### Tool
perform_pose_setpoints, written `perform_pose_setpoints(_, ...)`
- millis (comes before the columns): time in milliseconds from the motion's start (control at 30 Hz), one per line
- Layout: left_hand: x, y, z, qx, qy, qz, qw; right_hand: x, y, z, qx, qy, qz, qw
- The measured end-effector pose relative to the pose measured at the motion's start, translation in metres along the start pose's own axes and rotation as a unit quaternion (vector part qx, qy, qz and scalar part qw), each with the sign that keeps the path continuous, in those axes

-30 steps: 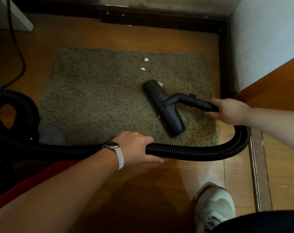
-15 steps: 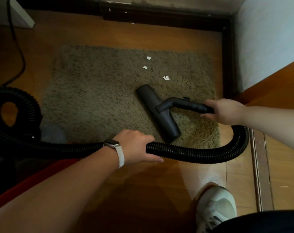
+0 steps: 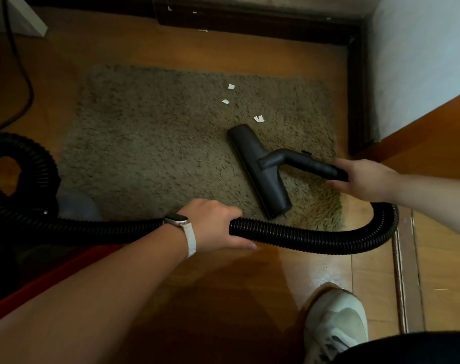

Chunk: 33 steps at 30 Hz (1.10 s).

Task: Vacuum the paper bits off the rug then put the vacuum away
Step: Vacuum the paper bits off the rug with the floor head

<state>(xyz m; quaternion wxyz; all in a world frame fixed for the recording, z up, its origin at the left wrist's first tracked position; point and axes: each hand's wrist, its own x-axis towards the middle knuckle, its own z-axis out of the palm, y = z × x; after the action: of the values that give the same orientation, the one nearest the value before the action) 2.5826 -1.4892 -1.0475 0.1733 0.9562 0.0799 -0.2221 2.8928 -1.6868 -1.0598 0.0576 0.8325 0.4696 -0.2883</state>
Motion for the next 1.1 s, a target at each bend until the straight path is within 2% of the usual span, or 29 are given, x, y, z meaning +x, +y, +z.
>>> perform_pose_setpoints(400,0.002,-0.008,-0.006,-0.015,0.018,-0.018,1.0,0.006,0.001,-0.004,0.082,0.073,0.067,0.992)
perform_pose_setpoints(700,0.008,-0.017,-0.011,-0.009,0.035,-0.043,0.998,0.005,0.007,0.0,0.129,0.075,0.124,0.981)
perform_pose_setpoints(800,0.009,-0.015,-0.012,-0.003,0.039,-0.041,0.998,-0.005,0.012,0.001,0.141,0.077,0.119,0.98)
perform_pose_setpoints(1100,0.012,-0.009,-0.004,0.007,0.008,0.007,1.0,-0.029,0.004,0.02,0.047,0.019,0.068,0.996)
